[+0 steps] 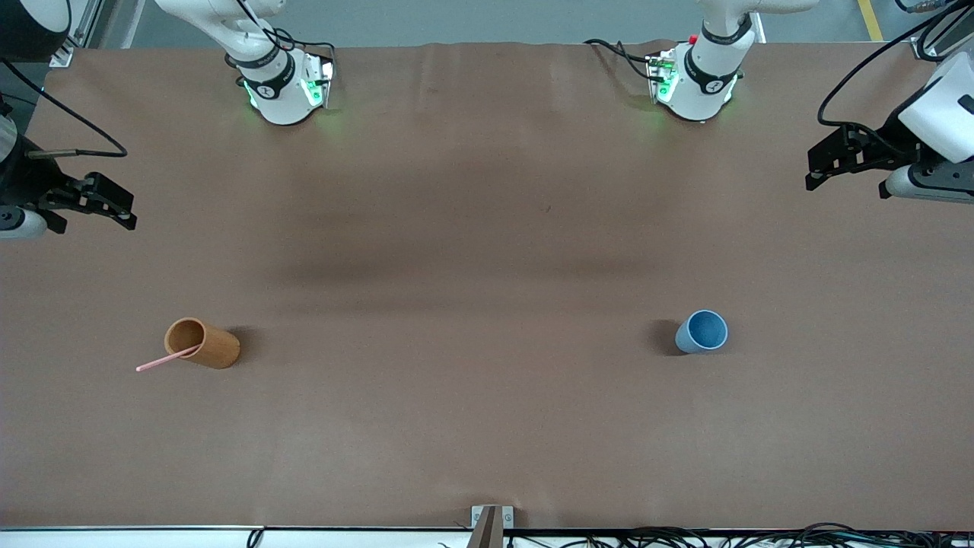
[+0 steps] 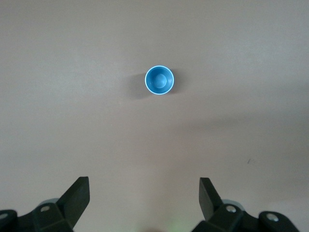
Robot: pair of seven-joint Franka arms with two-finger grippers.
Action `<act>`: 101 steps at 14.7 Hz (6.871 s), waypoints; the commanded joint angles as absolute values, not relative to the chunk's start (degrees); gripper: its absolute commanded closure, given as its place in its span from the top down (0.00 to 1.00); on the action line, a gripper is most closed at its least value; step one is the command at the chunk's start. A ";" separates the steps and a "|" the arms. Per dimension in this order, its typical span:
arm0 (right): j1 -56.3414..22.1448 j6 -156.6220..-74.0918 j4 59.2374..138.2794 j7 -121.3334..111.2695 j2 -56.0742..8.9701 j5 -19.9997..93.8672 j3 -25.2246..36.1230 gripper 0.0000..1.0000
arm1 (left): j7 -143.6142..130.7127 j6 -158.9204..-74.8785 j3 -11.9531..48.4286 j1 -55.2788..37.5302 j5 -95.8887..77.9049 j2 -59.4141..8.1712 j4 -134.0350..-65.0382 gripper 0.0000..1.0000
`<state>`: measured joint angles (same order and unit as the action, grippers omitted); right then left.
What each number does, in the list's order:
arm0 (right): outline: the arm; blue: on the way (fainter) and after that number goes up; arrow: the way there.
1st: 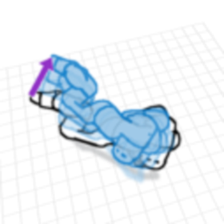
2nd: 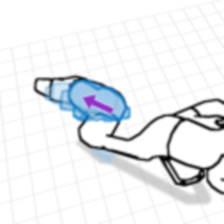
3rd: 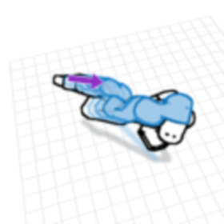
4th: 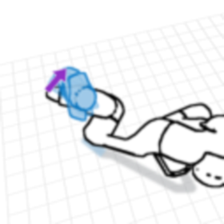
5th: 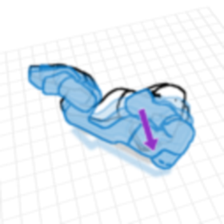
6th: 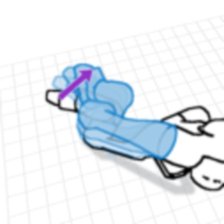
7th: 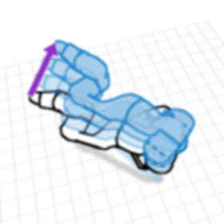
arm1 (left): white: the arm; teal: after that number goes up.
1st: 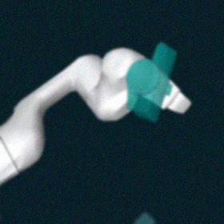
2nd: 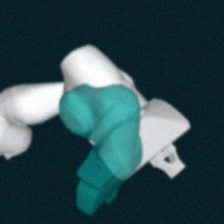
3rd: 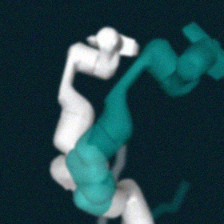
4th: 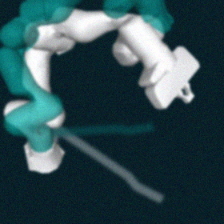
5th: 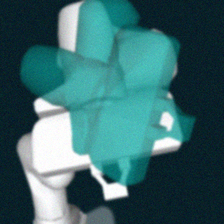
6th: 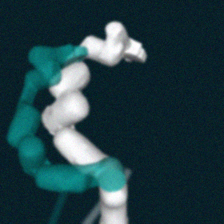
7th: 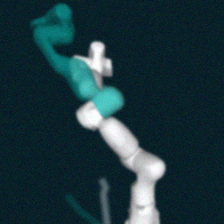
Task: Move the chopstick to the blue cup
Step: 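Reach the right gripper to the straw while the left gripper reaches the blue cup, then grasp the pink straw with the right gripper while the left gripper moves the cup, then lift the straw out of the orange cup while the left gripper withdraws, then carry the straw over the blue cup and lower it in with the right gripper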
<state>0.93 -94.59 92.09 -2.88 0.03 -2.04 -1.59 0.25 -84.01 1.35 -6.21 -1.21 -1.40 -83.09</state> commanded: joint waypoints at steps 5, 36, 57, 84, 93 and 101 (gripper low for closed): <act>1.49 -94.92 91.76 -2.81 -0.09 -1.14 -1.85 1.00 | 1.40 -82.44 1.67 -6.06 -0.53 -2.11 -81.21 1.00; 5.27 -116.81 85.44 -3.87 -30.40 4.39 1.58 0.54 | -4.80 -124.40 2.19 -6.76 -2.64 -26.64 -99.08 0.00; 5.54 -118.83 83.23 -8.61 -28.93 4.39 2.55 0.00 | -69.95 -126.82 19.42 -25.93 12.11 -43.85 -82.44 0.01; -17.20 -132.36 83.58 33.61 -22.13 -16.12 -26.54 0.02 | 5.45 -88.07 -1.23 -8.44 -1.14 -4.76 -83.67 1.00; -25.22 -136.49 84.02 52.29 -30.06 -41.03 -26.54 0.02 | 3.17 -84.99 0.35 -6.94 -0.62 -2.63 -83.58 1.00; -25.31 -136.58 86.05 52.03 -31.73 -46.41 -26.54 0.23 | 3.43 -85.25 0.35 -6.77 -0.53 -3.25 -82.88 1.00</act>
<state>-25.50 -136.37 85.83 50.88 -31.98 -44.43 -26.54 3.79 -85.01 -0.21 -7.48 -0.53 -3.33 -83.41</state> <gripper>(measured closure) 0.899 0.000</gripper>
